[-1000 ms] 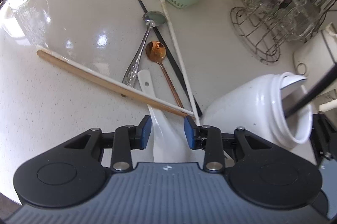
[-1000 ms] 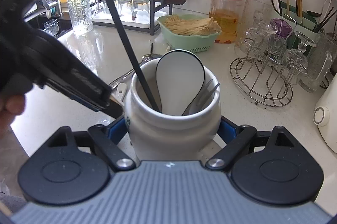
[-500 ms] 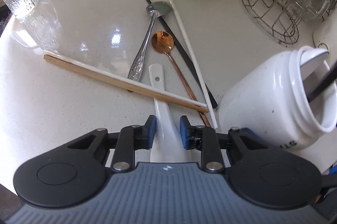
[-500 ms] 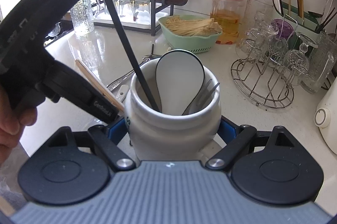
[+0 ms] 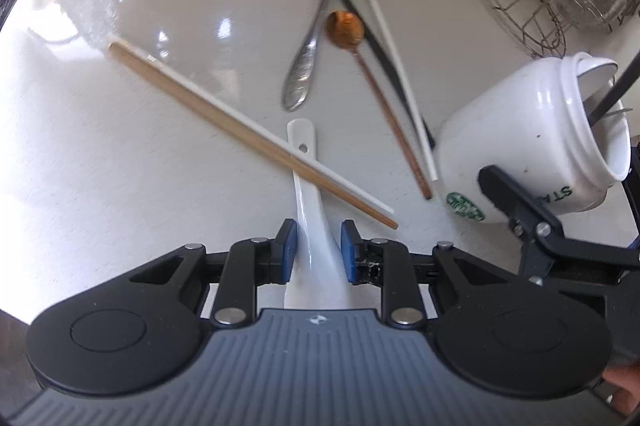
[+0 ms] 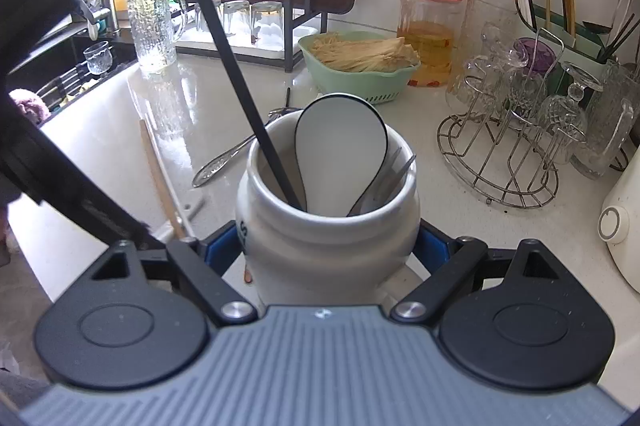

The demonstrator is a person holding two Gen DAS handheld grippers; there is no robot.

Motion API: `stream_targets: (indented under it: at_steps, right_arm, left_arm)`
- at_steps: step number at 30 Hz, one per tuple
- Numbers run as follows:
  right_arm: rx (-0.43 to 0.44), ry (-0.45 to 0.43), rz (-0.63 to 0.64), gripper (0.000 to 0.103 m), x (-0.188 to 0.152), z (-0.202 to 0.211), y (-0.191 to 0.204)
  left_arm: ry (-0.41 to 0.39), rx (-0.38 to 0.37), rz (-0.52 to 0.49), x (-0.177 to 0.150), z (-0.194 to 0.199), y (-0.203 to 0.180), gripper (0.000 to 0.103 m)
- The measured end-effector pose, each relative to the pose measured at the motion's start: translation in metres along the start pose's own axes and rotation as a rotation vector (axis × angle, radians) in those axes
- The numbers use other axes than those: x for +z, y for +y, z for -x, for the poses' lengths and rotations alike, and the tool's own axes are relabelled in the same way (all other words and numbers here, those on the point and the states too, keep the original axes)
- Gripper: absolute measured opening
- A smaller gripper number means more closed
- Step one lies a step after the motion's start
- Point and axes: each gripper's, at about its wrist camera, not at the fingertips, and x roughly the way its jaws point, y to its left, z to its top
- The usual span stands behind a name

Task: Organize utensils
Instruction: 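Move the left tool along the counter to the wooden chopstick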

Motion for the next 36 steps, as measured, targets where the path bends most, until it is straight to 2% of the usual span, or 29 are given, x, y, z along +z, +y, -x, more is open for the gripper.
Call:
stream_targets:
  at_steps: [10,18,27,31,34,36]
  right_arm:
    - [-0.007,-0.005,-0.005,0.091,0.004,-0.007,-0.002]
    - [-0.014,-0.011,-0.009,0.092,0.007,-0.012,-0.001]
    - [-0.023,-0.009,-0.012,0.092,0.009,-0.014,0.001]
    - [-0.026,-0.005,-0.010,0.092,0.010,-0.015,0.001]
    - [-0.028,-0.001,-0.010,0.092,0.011,-0.015,0.001]
    - [-0.030,0.001,-0.010,0.092,0.011,-0.015,0.001]
  left_arm:
    - [0.024,0.041,0.048,-0.010,0.020,0.043,0.027]
    - [0.029,0.077,0.133,-0.018,0.018,0.075,0.027]
    - [-0.036,0.033,0.194,-0.017,0.021,0.094,0.027]
    - [-0.039,-0.002,0.214,-0.016,0.024,0.102,0.028]
    - [-0.049,-0.016,0.240,-0.017,0.029,0.109,0.037]
    - [-0.062,-0.027,0.271,-0.016,0.033,0.115,0.039]
